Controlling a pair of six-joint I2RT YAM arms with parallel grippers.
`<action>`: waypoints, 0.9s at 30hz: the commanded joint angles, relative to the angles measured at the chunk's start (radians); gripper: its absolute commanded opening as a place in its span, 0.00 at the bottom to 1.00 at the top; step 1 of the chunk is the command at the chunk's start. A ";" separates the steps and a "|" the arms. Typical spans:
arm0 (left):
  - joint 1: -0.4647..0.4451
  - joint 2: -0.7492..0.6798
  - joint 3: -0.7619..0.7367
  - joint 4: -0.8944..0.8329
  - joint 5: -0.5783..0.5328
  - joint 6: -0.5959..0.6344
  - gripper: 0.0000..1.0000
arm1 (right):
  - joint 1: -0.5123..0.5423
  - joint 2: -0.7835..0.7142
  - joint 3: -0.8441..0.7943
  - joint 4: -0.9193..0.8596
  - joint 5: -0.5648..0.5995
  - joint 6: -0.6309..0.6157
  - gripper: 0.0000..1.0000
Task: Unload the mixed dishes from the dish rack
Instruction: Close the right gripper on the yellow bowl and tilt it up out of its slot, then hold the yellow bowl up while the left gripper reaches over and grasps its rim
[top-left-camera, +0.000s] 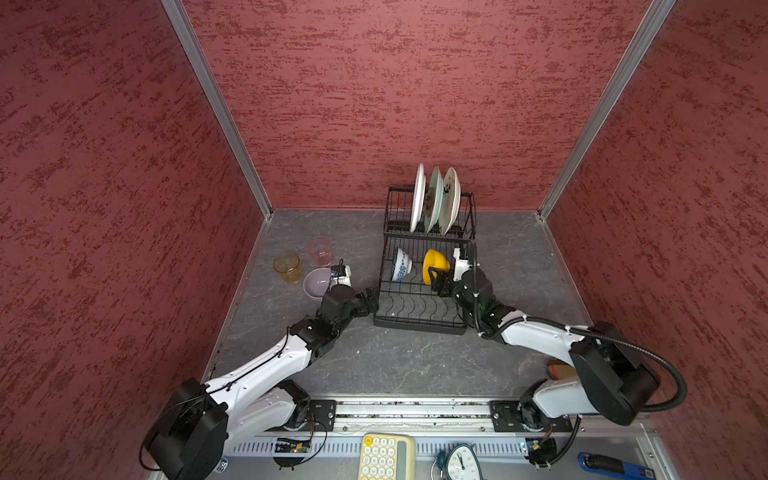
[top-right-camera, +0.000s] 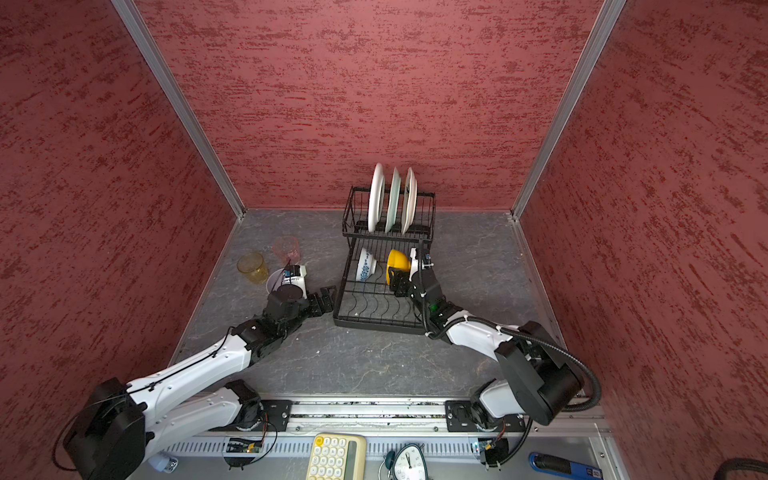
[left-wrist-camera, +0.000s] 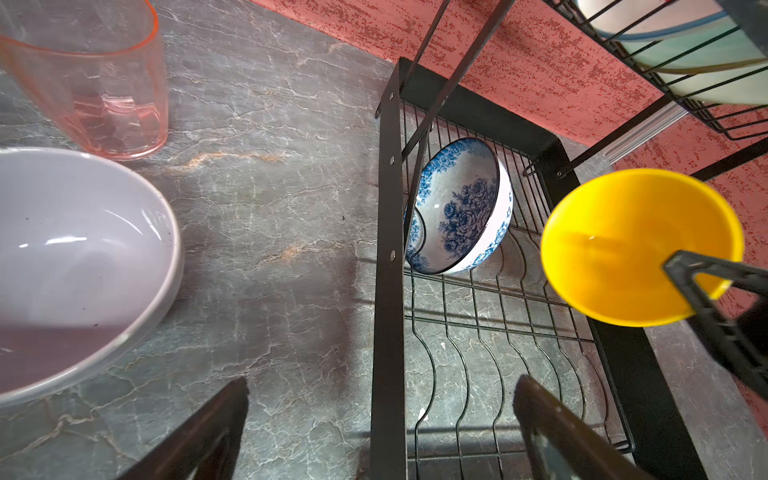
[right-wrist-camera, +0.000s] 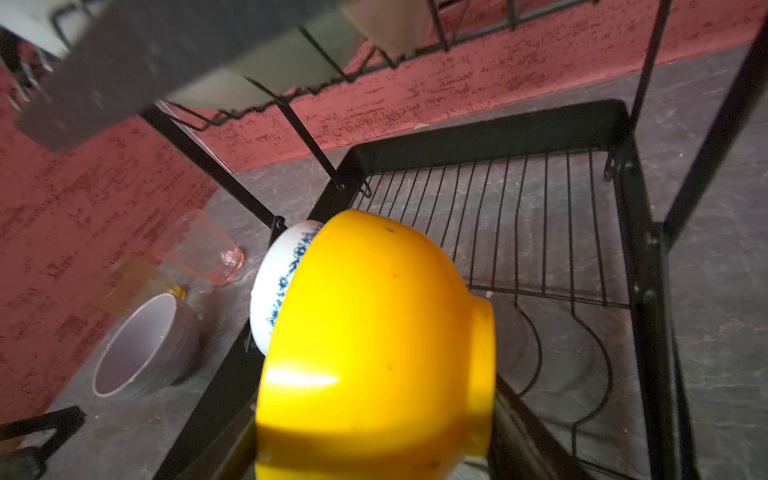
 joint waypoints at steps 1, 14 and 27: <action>-0.004 -0.008 0.012 0.007 -0.002 0.027 1.00 | 0.006 -0.046 -0.018 0.044 -0.049 0.048 0.65; -0.017 -0.016 0.032 0.001 0.041 0.013 0.99 | 0.006 -0.135 -0.077 0.043 -0.088 0.080 0.65; -0.037 0.071 0.134 -0.038 0.187 -0.094 0.99 | 0.008 -0.212 -0.131 0.076 -0.197 0.146 0.64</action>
